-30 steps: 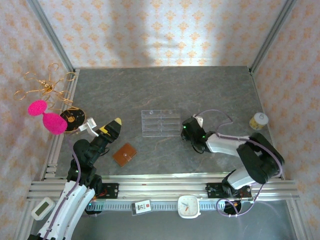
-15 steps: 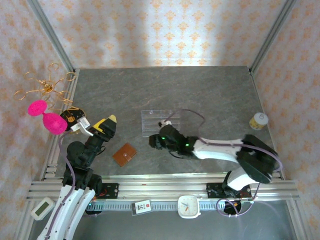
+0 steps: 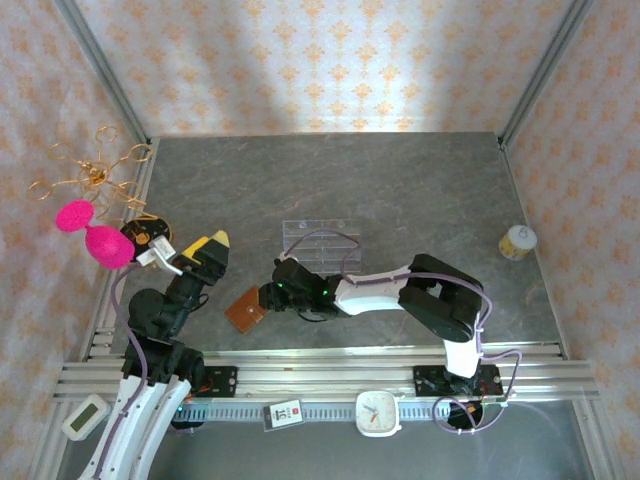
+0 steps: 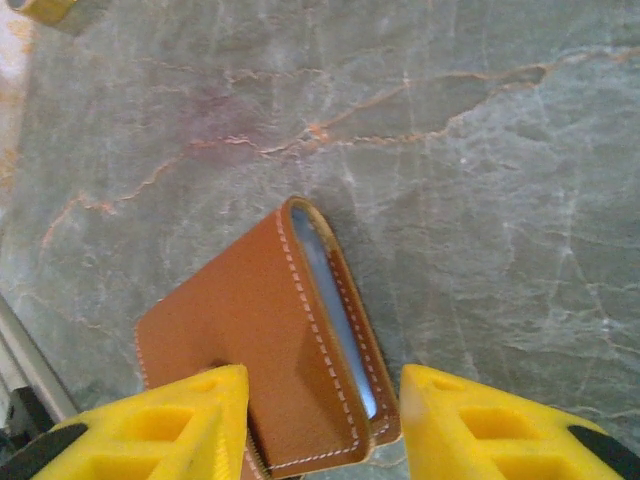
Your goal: Take the credit cards out of the card holder
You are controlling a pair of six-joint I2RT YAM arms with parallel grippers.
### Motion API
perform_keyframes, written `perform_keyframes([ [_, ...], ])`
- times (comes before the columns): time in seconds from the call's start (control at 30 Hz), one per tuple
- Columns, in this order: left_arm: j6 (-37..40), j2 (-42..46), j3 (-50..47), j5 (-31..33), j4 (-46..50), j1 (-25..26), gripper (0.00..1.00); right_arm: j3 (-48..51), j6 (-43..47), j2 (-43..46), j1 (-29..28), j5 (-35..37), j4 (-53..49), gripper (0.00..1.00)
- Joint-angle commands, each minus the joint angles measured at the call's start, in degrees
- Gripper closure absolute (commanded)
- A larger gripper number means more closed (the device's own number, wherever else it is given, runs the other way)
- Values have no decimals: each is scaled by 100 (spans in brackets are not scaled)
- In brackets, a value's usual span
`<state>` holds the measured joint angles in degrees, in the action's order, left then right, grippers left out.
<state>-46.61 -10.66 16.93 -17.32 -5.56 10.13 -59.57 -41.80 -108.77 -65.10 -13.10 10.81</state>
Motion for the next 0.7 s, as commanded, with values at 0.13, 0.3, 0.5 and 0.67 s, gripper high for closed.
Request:
perform_keyframes([
  [0.13, 97, 81, 285, 58, 370, 30, 1, -324, -147, -398, -92, -6, -551, 63],
  [0.3, 1, 85, 267, -25, 398, 24, 1, -168, -2, -211, -98, 68, -524, 88],
  [0.5, 99, -30, 246, -300, 436, 24, 1, 35, 668, 339, -55, 268, -1063, 100],
  [0.67, 65, -226, -40, -760, 122, 27, 1, 706, 1262, 1332, 159, 344, -1908, 100],
])
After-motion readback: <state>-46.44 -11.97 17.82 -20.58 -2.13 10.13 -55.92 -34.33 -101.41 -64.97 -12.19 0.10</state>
